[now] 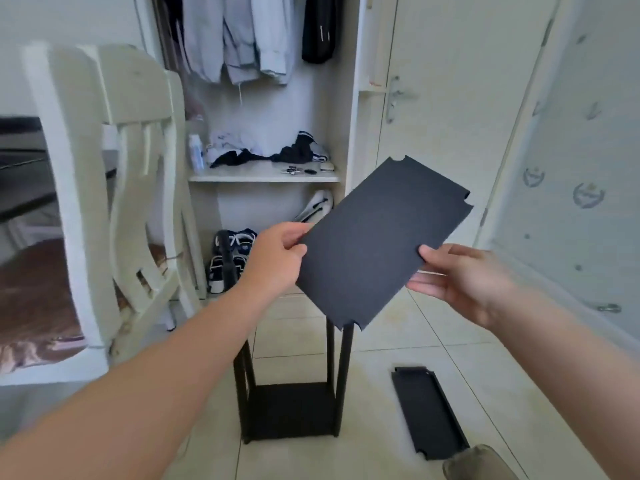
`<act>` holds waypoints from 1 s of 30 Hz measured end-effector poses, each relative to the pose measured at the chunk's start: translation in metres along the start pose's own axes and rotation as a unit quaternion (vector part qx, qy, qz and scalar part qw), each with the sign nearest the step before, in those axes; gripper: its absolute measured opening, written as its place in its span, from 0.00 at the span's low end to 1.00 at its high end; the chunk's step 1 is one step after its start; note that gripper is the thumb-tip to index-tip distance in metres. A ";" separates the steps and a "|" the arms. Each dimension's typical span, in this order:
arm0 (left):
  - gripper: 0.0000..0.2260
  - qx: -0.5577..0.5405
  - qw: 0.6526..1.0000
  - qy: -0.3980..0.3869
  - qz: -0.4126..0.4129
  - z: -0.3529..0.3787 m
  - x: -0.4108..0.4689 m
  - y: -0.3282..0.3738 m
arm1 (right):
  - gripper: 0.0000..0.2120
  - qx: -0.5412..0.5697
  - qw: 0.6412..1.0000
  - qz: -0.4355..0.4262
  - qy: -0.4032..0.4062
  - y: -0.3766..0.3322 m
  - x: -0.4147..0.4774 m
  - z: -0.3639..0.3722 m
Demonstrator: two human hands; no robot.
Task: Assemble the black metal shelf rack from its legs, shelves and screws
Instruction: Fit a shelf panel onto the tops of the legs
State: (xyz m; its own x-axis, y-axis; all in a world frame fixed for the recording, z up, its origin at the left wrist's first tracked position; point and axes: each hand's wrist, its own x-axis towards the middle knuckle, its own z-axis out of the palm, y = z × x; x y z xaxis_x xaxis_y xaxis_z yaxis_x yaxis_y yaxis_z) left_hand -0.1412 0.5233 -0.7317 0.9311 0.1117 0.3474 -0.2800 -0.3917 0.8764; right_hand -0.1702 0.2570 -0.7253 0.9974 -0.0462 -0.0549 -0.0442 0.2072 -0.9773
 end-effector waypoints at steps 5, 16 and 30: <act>0.06 -0.011 0.993 0.114 0.028 -0.033 -0.033 -0.014 | 0.05 0.063 0.997 -0.007 0.043 0.026 0.008 0.060; 0.12 -0.246 0.940 -0.032 -0.233 -0.014 -0.063 -0.076 | 0.05 0.160 0.984 0.024 0.076 0.083 0.031 0.153; 0.04 -0.400 0.878 0.080 -0.251 0.027 0.007 -0.108 | 0.09 0.196 0.977 0.056 0.061 0.142 0.078 0.145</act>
State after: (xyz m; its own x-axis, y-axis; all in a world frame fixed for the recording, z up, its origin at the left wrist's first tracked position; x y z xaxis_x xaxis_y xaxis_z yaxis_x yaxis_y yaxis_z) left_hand -0.0984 0.5423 -0.8333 0.9575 0.2379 -0.1628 0.0216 0.5037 0.8636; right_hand -0.0907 0.4243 -0.8383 0.9722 -0.1127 -0.2052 -0.1048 0.5746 -0.8117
